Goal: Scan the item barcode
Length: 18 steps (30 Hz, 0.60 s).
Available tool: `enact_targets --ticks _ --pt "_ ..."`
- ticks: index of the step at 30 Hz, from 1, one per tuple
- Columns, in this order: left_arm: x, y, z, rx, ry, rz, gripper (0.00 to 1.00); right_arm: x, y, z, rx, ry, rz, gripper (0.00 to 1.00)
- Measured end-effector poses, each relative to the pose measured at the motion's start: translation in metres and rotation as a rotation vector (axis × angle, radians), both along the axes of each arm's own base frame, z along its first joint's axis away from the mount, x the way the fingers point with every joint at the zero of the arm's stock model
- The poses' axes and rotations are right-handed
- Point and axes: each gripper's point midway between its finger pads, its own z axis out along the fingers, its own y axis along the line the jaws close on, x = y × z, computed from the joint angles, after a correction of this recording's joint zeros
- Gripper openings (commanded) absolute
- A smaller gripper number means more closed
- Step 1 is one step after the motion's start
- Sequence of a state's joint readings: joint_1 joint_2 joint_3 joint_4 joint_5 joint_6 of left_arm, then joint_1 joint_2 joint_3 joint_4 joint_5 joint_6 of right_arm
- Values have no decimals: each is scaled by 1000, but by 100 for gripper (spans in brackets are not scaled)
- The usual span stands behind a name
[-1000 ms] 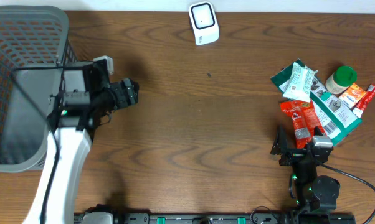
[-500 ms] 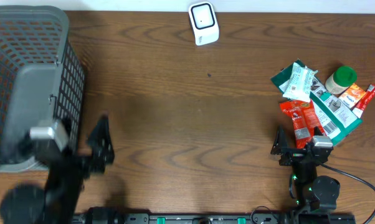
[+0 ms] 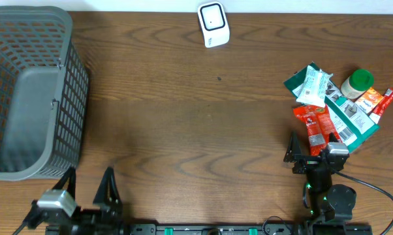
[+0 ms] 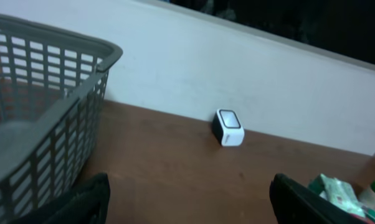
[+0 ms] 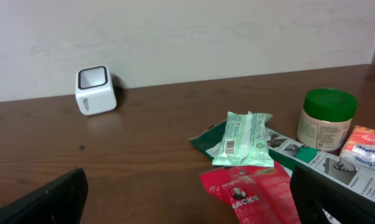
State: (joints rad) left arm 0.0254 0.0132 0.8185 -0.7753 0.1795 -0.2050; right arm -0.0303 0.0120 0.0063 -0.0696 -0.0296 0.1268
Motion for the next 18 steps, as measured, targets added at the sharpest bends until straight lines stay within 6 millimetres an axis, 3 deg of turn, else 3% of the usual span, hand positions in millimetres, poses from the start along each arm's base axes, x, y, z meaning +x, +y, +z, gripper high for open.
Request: enact_targets --ticks 3,12,15,18 --pt "17 0 2 1 -53 0 82 0 0 0 0 -1 0 99" --pt "49 -2 56 6 -513 -20 82 0 0 0 0 0 0 99" --pt "58 -3 45 6 -580 -25 82 0 0 0 0 0 0 99" --pt "73 -4 16 5 -558 -26 82 0 0 0 0 -1 0 99"
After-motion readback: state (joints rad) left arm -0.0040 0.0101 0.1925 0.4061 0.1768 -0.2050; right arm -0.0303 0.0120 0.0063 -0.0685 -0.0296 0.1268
